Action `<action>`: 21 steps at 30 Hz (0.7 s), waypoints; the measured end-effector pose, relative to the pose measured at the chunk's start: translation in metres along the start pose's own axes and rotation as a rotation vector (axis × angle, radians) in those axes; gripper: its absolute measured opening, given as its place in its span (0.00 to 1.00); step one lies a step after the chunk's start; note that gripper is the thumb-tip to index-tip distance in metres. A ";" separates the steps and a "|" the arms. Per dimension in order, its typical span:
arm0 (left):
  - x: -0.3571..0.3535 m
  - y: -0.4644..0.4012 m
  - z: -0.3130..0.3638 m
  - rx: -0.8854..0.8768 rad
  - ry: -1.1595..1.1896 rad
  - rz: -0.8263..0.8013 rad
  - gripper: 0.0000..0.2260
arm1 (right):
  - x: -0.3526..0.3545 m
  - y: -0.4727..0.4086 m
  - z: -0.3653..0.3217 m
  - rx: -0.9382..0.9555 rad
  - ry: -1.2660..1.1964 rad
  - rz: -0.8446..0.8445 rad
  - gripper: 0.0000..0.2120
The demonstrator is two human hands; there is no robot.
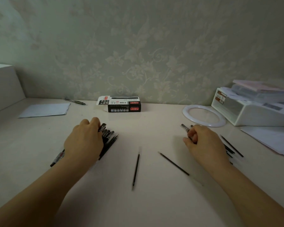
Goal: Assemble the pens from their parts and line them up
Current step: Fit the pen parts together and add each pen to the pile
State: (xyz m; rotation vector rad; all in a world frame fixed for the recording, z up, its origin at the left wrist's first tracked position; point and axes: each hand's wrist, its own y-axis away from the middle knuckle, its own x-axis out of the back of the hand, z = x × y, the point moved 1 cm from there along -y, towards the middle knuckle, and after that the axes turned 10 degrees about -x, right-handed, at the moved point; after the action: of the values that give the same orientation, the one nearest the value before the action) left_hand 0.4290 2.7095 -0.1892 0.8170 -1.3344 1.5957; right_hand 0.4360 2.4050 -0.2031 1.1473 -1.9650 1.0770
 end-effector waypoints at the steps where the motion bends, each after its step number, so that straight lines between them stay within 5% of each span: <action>1: -0.001 0.001 -0.002 0.011 -0.008 -0.030 0.07 | 0.001 0.000 0.001 -0.011 0.022 0.006 0.07; 13: -0.003 0.003 0.008 -0.011 -0.030 -0.017 0.14 | 0.005 0.001 0.004 -0.078 0.288 -0.016 0.15; 17: -0.002 0.012 0.034 -0.307 0.155 0.169 0.12 | 0.001 0.002 0.005 -0.065 0.345 -0.029 0.14; 21: -0.010 0.032 0.069 -0.576 0.436 0.074 0.05 | -0.002 0.002 -0.003 -0.019 0.428 0.002 0.12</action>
State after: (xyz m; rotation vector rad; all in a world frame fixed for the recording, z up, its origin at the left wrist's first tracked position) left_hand 0.4000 2.6384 -0.1963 0.0644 -1.3970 1.2430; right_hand 0.4351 2.4087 -0.2039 0.8213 -1.6360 1.1880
